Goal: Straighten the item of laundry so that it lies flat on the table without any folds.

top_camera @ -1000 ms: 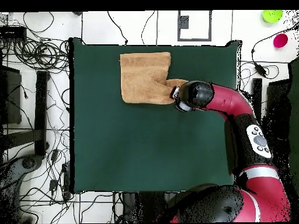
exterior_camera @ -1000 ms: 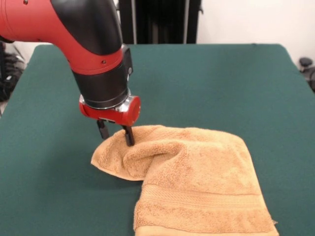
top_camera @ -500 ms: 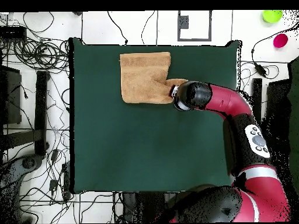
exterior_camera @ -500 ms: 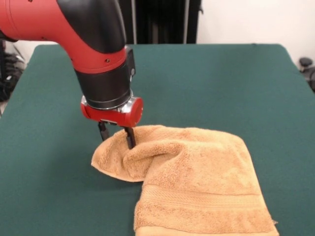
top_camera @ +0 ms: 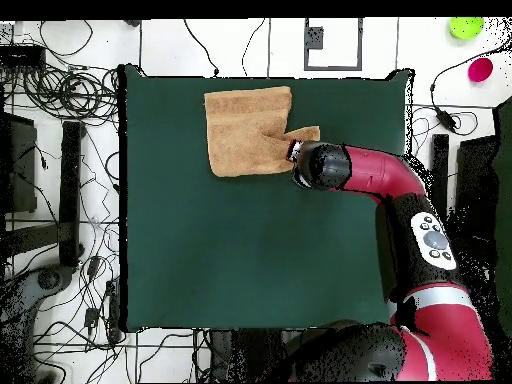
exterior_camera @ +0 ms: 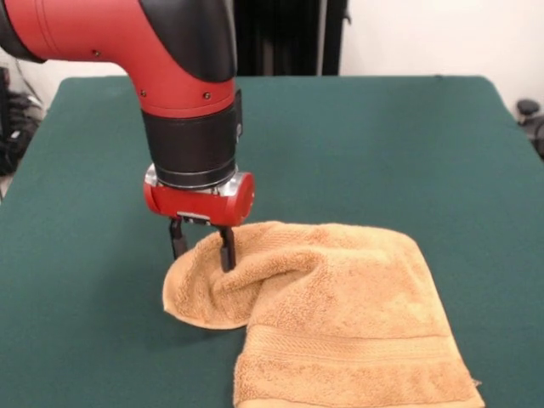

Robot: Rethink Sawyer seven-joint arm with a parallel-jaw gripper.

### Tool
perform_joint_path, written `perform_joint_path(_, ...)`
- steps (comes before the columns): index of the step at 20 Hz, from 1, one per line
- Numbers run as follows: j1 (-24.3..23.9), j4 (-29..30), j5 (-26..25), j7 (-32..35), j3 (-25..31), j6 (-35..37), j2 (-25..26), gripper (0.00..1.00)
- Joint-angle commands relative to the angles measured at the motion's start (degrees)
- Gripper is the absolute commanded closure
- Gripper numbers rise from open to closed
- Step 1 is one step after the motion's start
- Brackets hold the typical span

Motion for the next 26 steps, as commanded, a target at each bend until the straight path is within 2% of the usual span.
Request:
perform_joint_path(1, 2.86, 6.29, -1.8, 0.82, 1.22, -2.51, 0.98, 0.0)
perform_joint_path(2, 2.94, 6.28, -1.89, 0.99, 1.15, -2.43, 0.94, 0.0)
perform_joint_path(3, 2.91, 6.3, -1.94, 1.16, 1.24, -2.24, 0.95, 1.0)
perform_joint_path(17, 3.08, 6.3, -1.59, 1.24, 1.05, -0.64, 0.62, 1.0)
perform_joint_path(26, 6.19, 7.02, -0.23, 2.97, -3.27, 8.37, -4.29, 1.0)
